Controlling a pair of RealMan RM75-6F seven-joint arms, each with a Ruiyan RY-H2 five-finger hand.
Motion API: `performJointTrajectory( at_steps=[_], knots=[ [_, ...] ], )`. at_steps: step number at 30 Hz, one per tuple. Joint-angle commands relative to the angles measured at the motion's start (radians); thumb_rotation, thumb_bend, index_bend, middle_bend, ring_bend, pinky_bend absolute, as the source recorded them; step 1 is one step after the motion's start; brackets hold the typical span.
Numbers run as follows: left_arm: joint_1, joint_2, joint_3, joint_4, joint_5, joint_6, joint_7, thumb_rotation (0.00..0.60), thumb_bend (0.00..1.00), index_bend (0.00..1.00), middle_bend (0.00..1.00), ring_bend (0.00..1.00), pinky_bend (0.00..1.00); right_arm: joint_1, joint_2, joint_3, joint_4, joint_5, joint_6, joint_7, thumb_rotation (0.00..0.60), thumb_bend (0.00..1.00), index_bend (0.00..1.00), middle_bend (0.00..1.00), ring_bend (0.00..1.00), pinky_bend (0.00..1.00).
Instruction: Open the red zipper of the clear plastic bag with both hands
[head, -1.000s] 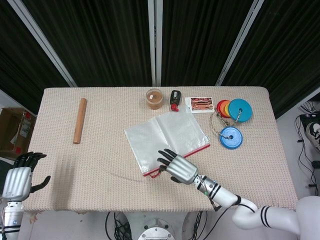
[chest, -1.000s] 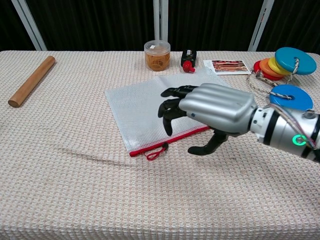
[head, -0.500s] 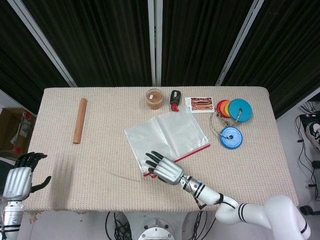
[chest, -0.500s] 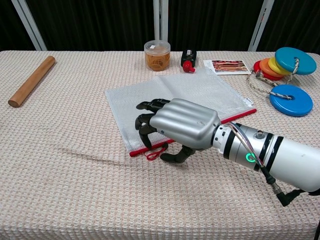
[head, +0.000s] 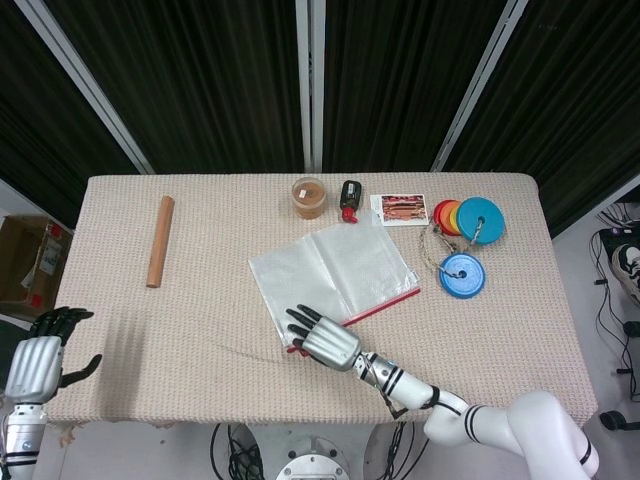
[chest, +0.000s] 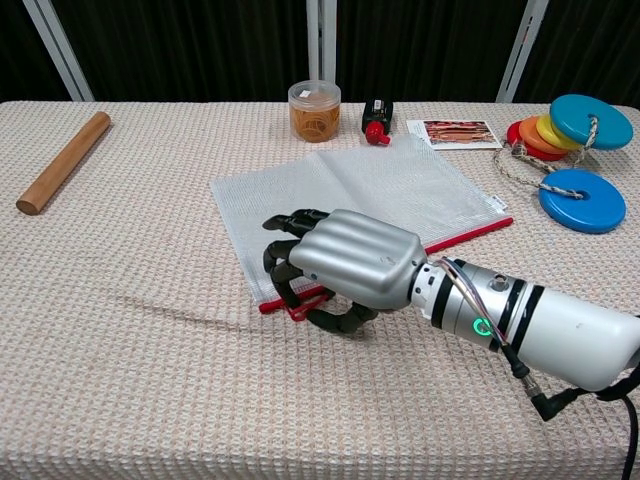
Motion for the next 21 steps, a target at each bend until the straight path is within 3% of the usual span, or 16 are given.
performJointTrajectory(
  at_steps=[1, 6, 14, 21],
  knots=[
    [0.002, 0.001, 0.000, 0.000, 0.003, 0.003, -0.003, 0.600, 0.21, 0.26, 0.21, 0.14, 0.14, 0.005, -0.008, -0.001, 0.013, 0.003, 0.005, 0.008, 0.600, 0.35, 0.54, 0.24, 0.04, 0.11],
    [0.003, 0.003, 0.001, -0.003, 0.007, 0.004, -0.011, 0.600, 0.21, 0.26, 0.21, 0.14, 0.14, 0.008, -0.006, -0.002, 0.017, 0.007, 0.022, 0.018, 0.600, 0.40, 0.57, 0.25, 0.05, 0.11],
    [-0.025, 0.001, -0.007, -0.015, 0.017, -0.031, -0.059, 0.600, 0.20, 0.26, 0.20, 0.14, 0.14, 0.012, 0.006, 0.007, 0.003, -0.010, 0.095, 0.023, 0.600, 0.48, 0.74, 0.30, 0.08, 0.11],
    [-0.155, -0.050, -0.026, -0.015, 0.106, -0.136, -0.263, 0.600, 0.19, 0.26, 0.20, 0.14, 0.14, 0.067, 0.067, 0.070, -0.073, -0.041, 0.160, -0.042, 0.600, 0.48, 0.80, 0.28, 0.08, 0.11]
  ],
)
